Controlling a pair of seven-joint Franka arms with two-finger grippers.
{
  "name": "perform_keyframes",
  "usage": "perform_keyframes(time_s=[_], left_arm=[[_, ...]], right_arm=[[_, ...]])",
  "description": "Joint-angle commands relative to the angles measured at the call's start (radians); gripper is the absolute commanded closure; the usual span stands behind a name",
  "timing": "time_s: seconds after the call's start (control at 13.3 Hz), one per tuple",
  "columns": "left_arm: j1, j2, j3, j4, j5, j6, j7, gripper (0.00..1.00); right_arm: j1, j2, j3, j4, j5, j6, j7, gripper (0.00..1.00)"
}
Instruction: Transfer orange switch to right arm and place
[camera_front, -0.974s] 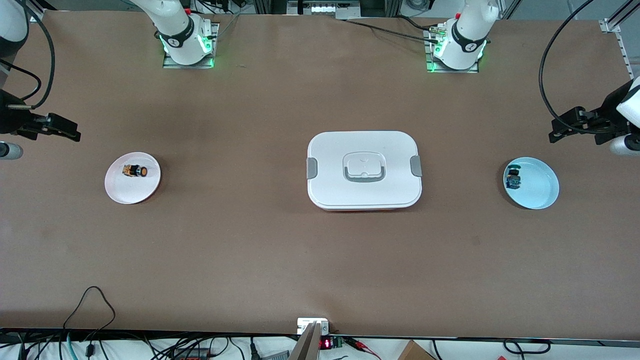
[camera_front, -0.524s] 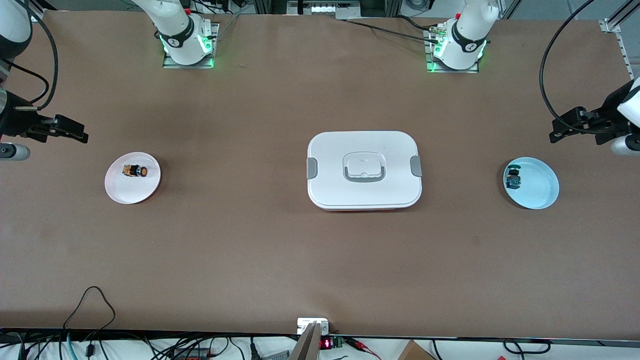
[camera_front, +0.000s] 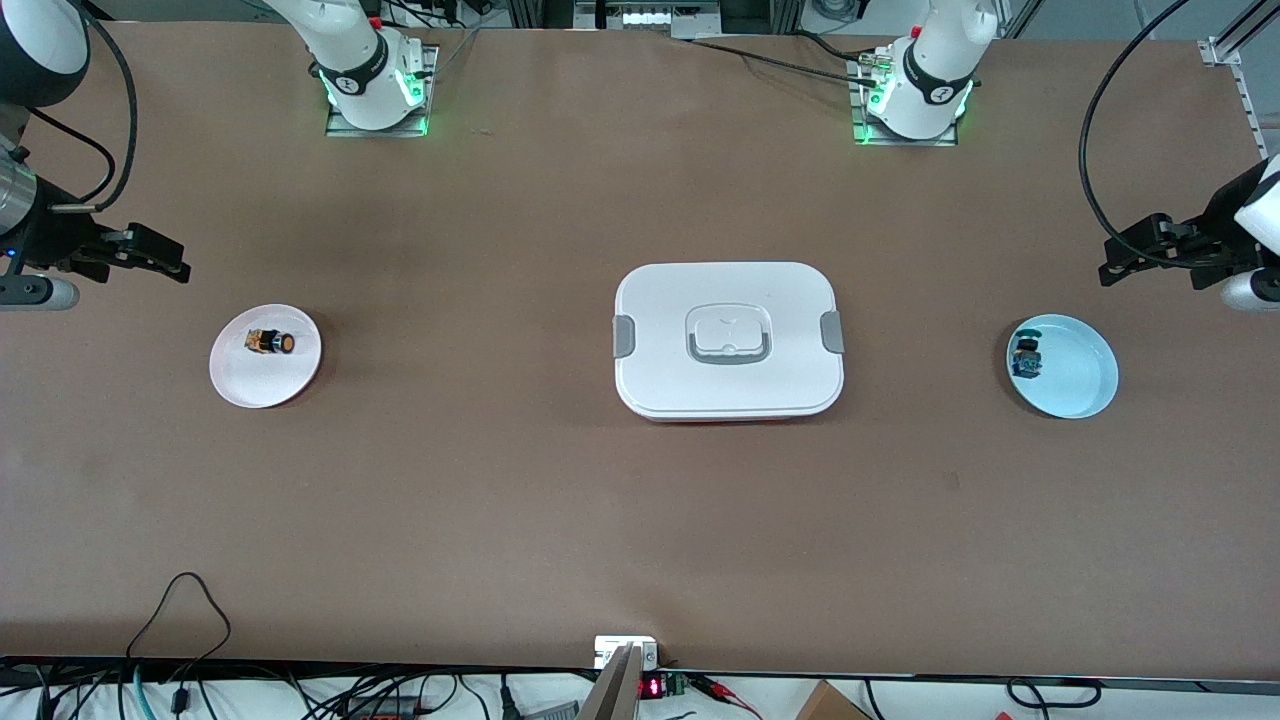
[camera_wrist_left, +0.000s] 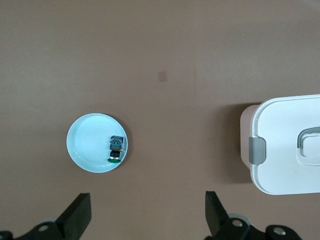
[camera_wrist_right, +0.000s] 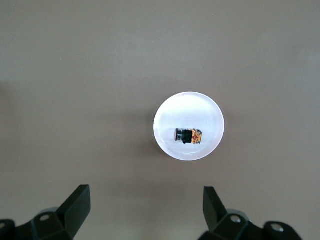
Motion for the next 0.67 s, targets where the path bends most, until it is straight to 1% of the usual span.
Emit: perform_keyframes(time_s=[0.0, 0.3, 0.6], left_arm=[[0.007, 0.015, -0.002, 0.034, 0.009, -0.024, 0.018, 0.00], [0.007, 0.015, -0.003, 0.032, 0.009, -0.025, 0.017, 0.00], [0.007, 0.015, -0.002, 0.032, 0.009, -0.025, 0.017, 0.00]], right_arm=[[0.095, -0.012, -0.076, 0.046, 0.005, -0.053, 0.015, 0.00], [0.097, -0.020, -0.085, 0.042, 0.002, -0.057, 0.015, 0.00], [0.103, -0.021, -0.081, 0.048, 0.004, -0.066, 0.018, 0.00]])
